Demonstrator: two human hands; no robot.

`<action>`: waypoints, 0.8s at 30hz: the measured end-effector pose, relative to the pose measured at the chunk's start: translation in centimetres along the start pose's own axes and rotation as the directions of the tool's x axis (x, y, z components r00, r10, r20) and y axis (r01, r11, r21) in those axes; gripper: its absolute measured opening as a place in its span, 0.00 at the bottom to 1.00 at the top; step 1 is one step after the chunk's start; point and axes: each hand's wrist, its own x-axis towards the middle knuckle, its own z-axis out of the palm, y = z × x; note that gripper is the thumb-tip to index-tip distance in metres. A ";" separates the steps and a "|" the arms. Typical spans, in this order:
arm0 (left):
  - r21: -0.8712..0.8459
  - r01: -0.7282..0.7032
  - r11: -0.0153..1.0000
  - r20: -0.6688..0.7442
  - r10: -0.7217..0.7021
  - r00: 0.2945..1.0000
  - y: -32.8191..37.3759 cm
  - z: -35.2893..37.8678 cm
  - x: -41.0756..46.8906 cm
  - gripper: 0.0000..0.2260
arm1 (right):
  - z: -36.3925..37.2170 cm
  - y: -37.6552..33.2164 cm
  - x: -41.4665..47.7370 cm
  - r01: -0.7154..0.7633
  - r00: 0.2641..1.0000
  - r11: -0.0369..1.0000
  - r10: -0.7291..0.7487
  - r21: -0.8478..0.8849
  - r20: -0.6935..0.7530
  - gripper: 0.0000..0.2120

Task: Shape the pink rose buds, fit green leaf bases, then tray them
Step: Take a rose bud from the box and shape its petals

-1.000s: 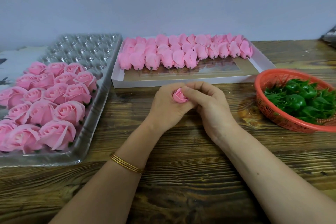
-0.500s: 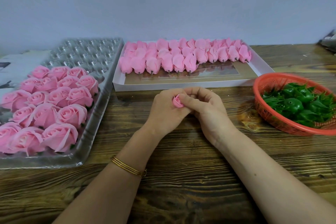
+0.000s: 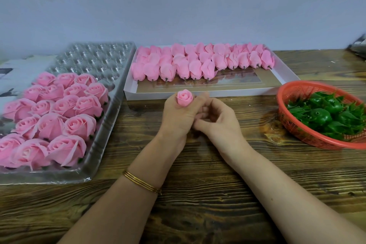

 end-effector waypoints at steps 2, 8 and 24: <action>-0.016 0.001 1.000 0.006 -0.001 1.000 -0.1 0.0 0.0 0.08 | 0.2 0.0 -0.1 0.052 0.999 0.996 -0.051 -0.076 0.008 0.18; -0.006 0.000 1.000 0.082 0.000 0.997 -0.3 -0.1 0.2 0.08 | 0.3 -0.1 0.0 0.145 0.988 0.980 -0.150 -0.134 -0.027 0.23; 0.000 0.015 1.000 0.193 -0.015 0.981 -0.3 -0.9 0.5 0.16 | -0.3 -0.1 0.2 0.076 0.996 0.997 -0.074 -0.032 0.057 0.15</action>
